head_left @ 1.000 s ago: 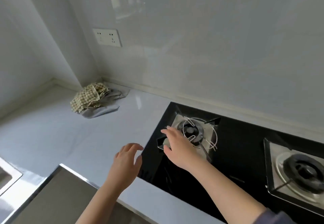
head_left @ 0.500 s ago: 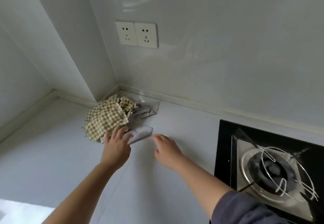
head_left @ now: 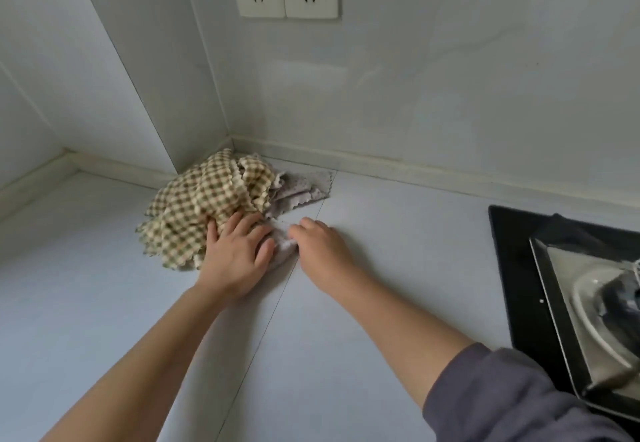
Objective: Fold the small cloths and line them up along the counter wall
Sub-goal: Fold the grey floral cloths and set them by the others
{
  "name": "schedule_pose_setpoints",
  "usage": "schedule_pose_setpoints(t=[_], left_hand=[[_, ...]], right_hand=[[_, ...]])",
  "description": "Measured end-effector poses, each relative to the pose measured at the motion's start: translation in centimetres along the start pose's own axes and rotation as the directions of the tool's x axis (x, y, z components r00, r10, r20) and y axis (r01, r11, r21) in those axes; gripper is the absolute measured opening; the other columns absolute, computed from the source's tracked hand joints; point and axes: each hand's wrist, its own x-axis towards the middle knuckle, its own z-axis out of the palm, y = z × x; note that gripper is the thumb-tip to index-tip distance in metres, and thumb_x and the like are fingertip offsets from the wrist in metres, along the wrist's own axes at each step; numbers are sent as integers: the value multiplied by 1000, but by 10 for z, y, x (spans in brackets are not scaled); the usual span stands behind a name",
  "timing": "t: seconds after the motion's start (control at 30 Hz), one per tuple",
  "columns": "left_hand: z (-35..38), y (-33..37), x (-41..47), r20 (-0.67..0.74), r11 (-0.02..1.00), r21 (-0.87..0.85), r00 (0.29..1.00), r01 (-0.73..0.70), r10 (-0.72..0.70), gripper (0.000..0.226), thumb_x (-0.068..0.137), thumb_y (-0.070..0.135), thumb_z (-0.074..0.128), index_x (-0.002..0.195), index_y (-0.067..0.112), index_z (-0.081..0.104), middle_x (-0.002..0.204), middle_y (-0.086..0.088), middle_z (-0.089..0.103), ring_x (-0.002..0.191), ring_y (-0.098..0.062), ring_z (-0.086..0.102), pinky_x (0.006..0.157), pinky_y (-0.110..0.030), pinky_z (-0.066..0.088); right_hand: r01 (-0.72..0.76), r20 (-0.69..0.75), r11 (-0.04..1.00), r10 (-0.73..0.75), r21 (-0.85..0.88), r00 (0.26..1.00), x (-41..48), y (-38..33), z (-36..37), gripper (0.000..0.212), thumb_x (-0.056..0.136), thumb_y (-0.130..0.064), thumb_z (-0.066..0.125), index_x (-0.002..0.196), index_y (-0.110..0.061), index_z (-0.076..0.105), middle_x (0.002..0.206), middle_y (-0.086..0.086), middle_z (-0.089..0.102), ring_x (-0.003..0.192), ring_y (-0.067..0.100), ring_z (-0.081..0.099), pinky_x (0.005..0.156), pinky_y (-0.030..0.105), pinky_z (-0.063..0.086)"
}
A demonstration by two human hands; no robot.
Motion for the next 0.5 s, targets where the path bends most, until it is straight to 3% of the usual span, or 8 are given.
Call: schedule_pose_setpoints(t=[0.13, 0.23, 0.3, 0.43, 0.5], left_hand=[[3, -1, -17, -26, 999, -36, 1000, -5, 4, 68, 83, 49, 9, 127, 26, 56, 145, 7, 42, 140, -16, 24, 112, -58, 7], [2, 2, -34, -93, 999, -11, 995, -41, 40, 62, 84, 44, 14, 125, 27, 58, 144, 7, 43, 138, -16, 27, 112, -57, 7], [-3, 0, -46, -115, 1000, 17, 993, -22, 24, 51, 91, 39, 22, 123, 26, 59, 144, 5, 44, 138, -17, 29, 111, -56, 9], [-10, -13, -68, -43, 994, 83, 997, 74, -70, 38, 94, 30, 43, 129, 24, 55, 152, 2, 32, 143, -22, 17, 109, -54, 14], [-11, -7, -78, -100, 997, 61, 994, 52, -45, 37, 90, 24, 48, 127, 20, 57, 149, -3, 37, 140, -24, 24, 108, -52, 19]], right_hand=[[12, 38, 998, -10, -63, 999, -33, 0, -9, 35, 84, 6, 40, 112, -11, 54, 111, 12, 50, 102, 33, 52, 77, 39, 39], [0, 88, 996, 9, -92, 996, -74, -6, -24, 30, 80, 9, 39, 98, -12, 50, 100, 9, 47, 96, 33, 53, 71, 37, 40], [-12, 89, 984, 29, -180, 996, -107, -8, -33, 27, 79, 10, 38, 89, -15, 42, 93, 5, 40, 95, 31, 52, 66, 33, 32], [-210, -37, 943, 207, -258, 978, -181, 3, -48, 32, 80, 6, 39, 102, -14, 52, 92, 4, 37, 94, 33, 55, 67, 32, 33], [-307, -106, 911, 289, -275, 951, -209, 5, -49, 37, 82, 4, 39, 111, -15, 53, 92, 4, 38, 89, 33, 54, 66, 31, 31]])
